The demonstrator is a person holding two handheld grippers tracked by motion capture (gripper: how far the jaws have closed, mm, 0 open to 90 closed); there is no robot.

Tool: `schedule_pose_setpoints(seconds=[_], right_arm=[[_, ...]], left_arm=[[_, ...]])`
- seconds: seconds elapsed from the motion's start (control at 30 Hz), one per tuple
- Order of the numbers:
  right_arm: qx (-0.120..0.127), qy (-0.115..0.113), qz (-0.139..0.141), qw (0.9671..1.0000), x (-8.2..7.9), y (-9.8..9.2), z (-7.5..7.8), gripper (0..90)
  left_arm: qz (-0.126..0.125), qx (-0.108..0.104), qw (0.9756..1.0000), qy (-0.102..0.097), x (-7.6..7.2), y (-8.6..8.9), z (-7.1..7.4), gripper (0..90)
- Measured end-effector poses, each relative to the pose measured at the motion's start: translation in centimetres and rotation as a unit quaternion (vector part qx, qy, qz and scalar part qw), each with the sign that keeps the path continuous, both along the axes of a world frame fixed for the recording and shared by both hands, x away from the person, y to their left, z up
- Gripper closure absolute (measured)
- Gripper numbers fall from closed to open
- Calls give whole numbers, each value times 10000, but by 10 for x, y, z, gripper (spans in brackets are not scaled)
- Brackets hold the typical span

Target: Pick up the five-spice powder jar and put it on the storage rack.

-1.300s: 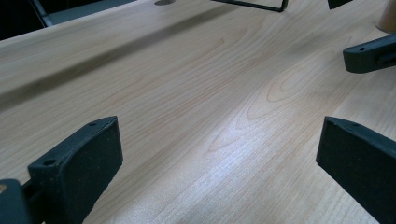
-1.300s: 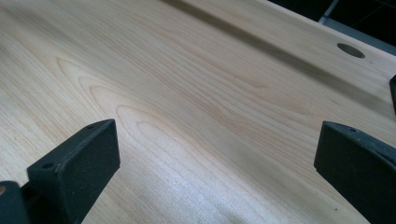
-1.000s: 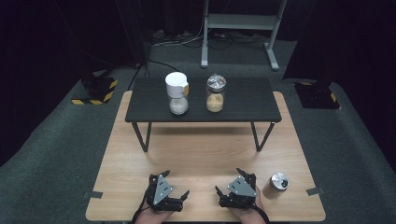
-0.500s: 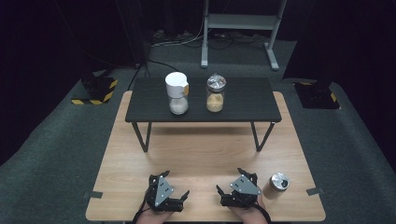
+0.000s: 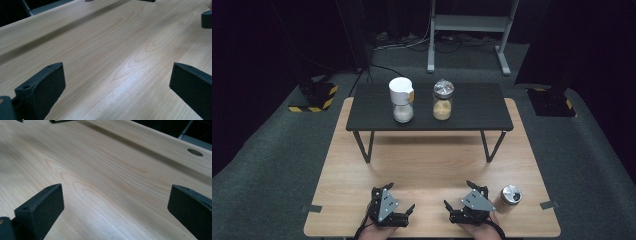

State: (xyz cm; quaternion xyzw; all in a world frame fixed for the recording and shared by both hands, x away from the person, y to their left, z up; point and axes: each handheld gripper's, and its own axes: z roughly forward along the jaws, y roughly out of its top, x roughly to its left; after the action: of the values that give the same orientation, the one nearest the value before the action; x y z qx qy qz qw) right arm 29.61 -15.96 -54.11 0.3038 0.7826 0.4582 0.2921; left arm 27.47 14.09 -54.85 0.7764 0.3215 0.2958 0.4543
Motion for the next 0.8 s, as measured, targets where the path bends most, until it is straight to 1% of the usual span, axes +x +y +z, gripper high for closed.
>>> schedule_pose_setpoints(seconds=[0.03,0.13,0.23,0.3,0.63,0.73,0.8], right_arm=[[20,10,29,10000,-1,0,1,0],[43,-58,88,9999,-5,0,6,0],[150,-59,187,9997,-7,-1,11,0],[168,-74,195,9996,-9,-1,14,0],[252,-95,140,9995,-13,-5,23,0],[336,-156,113,9993,-15,-7,26,0],[402,-186,45,9990,-15,-8,29,0]], left_arm=[[-1,4,10000,4,0,0,0,6],[-10,22,10000,10,0,0,0,6],[-10,11,10000,21,0,0,0,6],[-11,9,10000,21,0,0,0,6],[-23,10,10000,17,0,0,0,6],[-19,4,10000,22,0,0,0,6],[-28,3,10000,32,0,0,0,6]])
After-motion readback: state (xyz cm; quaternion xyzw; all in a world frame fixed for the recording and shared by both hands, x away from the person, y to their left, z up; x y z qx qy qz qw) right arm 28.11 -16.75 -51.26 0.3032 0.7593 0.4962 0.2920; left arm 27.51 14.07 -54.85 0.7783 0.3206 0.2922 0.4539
